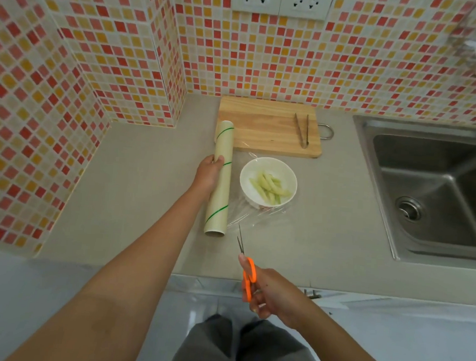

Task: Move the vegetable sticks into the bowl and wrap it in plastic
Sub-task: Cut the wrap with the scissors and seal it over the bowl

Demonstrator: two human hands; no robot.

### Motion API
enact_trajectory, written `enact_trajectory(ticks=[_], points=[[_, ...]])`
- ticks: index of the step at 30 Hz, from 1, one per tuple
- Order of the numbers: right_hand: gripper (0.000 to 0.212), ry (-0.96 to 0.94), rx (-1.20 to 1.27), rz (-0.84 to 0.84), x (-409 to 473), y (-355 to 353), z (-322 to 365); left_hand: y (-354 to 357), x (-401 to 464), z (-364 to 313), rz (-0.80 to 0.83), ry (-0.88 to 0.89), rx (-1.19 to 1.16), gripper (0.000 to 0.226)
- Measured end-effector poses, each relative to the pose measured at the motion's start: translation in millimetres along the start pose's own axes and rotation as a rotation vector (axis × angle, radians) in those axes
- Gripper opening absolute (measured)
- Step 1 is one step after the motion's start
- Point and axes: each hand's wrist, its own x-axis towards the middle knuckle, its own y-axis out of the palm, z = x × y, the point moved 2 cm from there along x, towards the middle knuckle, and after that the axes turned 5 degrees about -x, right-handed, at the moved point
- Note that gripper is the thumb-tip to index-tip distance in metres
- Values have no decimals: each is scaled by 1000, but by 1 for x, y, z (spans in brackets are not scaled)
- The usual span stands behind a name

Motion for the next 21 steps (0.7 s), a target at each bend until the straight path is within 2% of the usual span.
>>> enact_trajectory(ticks=[3, 9, 15, 21], points=[[65, -59, 50, 24, 9, 5, 7, 0, 0, 0, 11, 6, -4, 23], [62, -165, 141, -1, 29, 10, 29, 0, -1, 1, 10, 13, 8, 36], [58, -176, 171, -15, 38, 14, 29, -2, 0, 1, 11, 10, 4, 26], [59, -188, 159, -12, 43, 13, 31, -2, 1, 5, 3, -5, -4, 35]])
